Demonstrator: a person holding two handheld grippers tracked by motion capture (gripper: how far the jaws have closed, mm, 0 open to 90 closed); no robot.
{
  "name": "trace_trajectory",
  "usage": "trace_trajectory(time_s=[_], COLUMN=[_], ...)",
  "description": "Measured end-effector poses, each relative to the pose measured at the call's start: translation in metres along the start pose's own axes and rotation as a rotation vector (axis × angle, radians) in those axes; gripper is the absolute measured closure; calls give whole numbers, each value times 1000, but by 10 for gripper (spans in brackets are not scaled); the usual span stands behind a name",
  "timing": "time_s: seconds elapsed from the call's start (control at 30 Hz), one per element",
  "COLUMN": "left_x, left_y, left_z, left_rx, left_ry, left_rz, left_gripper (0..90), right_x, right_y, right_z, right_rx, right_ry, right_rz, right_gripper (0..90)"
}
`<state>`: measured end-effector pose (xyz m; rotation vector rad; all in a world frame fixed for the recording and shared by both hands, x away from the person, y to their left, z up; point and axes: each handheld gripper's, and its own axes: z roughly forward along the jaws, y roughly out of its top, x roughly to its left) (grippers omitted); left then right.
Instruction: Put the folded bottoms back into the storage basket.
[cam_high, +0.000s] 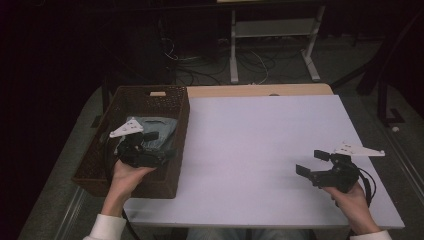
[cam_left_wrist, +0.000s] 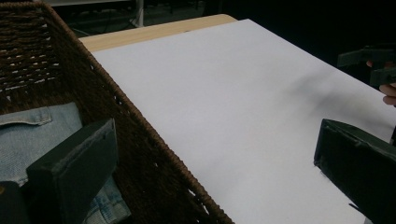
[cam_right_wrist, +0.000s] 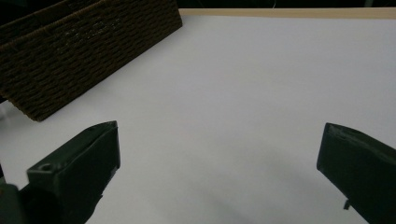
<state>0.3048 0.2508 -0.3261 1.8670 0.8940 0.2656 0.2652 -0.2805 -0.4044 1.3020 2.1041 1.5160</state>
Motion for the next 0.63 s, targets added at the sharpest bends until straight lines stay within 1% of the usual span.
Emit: trace_trajectory(time_s=[0.07, 0.1, 0.17, 0.27, 0.33, 0.43, 0.57, 0.63], left_x=[0, 0, -1, -1, -1, -1, 0, 0], left_y=[0, 0, 0, 1, 1, 1, 1, 1], left_z=[1, 2, 3, 4, 5, 5, 6, 6], left_rx=[2, 3, 5, 9, 10, 9, 14, 14], left_ry=[-1, -3, -5, -6, -5, -6, -7, -7], left_rz=[-1, 1, 4, 6, 6, 7, 6, 7], left_gripper=[0, 0, 0, 0, 0, 0, 0, 0], right_x=[-2, -3, -4, -9, -13, -17, -21, -21], right_y=[-4, -6, -10, -17, -21, -25, -27, -27], right_z=[-2, -3, -5, -8, -10, -13, -12, -12], right_rx=[7, 9, 9, 12, 19, 13, 41, 46], right_ry=[-7, -11, -29, -43, -66, -80, -75, -72], right_rz=[4, -2, -5, -1, 8, 11, 3, 0], right_gripper=[0, 0, 0, 0, 0, 0, 0, 0])
